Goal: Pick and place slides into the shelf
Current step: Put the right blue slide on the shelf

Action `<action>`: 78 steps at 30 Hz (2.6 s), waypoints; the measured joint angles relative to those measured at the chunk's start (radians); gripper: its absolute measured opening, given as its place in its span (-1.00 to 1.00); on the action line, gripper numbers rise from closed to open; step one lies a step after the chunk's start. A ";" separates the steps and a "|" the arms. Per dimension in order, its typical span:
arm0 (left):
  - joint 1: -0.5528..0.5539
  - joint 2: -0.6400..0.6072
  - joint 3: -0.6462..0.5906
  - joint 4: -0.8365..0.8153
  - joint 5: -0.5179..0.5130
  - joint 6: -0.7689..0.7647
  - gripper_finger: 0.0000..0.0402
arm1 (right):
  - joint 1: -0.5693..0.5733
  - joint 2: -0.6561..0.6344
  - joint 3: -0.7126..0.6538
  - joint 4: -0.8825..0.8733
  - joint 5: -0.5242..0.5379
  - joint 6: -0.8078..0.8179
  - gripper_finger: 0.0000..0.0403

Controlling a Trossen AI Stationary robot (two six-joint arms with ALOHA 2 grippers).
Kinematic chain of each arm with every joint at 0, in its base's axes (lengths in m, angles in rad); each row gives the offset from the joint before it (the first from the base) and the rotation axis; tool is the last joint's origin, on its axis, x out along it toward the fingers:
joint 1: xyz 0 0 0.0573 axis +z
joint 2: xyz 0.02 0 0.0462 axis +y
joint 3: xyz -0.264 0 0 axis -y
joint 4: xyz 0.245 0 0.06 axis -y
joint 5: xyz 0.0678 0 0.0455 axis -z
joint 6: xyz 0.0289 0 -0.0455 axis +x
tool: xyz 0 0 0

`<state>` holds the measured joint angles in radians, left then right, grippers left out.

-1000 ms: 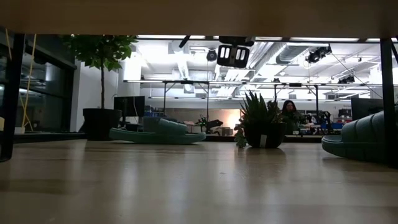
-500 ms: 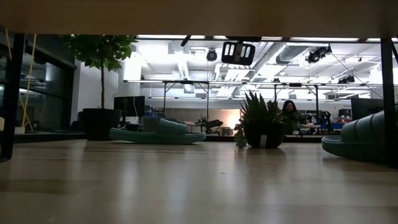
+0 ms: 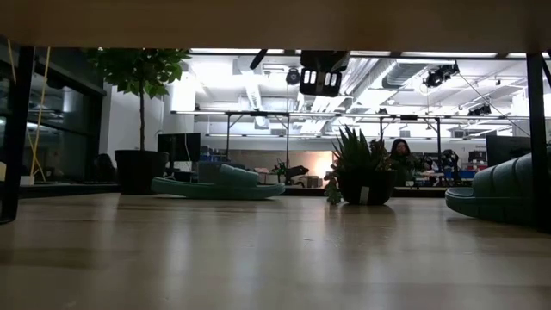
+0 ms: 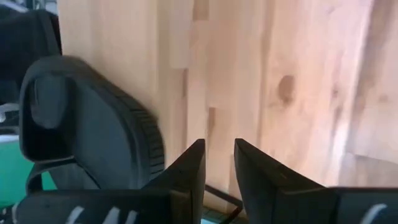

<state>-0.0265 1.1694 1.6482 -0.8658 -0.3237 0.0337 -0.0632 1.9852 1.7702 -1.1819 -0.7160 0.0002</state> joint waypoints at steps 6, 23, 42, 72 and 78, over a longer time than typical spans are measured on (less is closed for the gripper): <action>0.000 0.000 0.000 -0.017 0.011 -0.021 -0.71 | -0.055 -0.064 0.000 -0.018 0.009 -0.001 -0.62; 0.000 0.000 0.000 -0.156 -0.004 -0.109 -0.71 | -0.041 -0.505 -0.007 -0.088 0.489 0.159 -0.62; 0.000 0.000 0.000 -0.159 -0.009 -0.091 -0.71 | 0.209 -1.025 -0.810 0.135 0.655 0.755 -0.62; 0.000 0.000 0.000 -0.157 -0.010 -0.165 -0.71 | -0.280 -1.010 -1.190 0.413 0.052 0.329 -0.59; 0.000 0.000 0.000 -0.157 -0.009 -0.190 -0.71 | -0.315 -0.882 -1.190 0.404 -0.076 0.221 -0.46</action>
<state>-0.0265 1.1694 1.6482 -1.0225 -0.3322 -0.1563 -0.3785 1.1027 0.5804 -0.7776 -0.7918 0.2216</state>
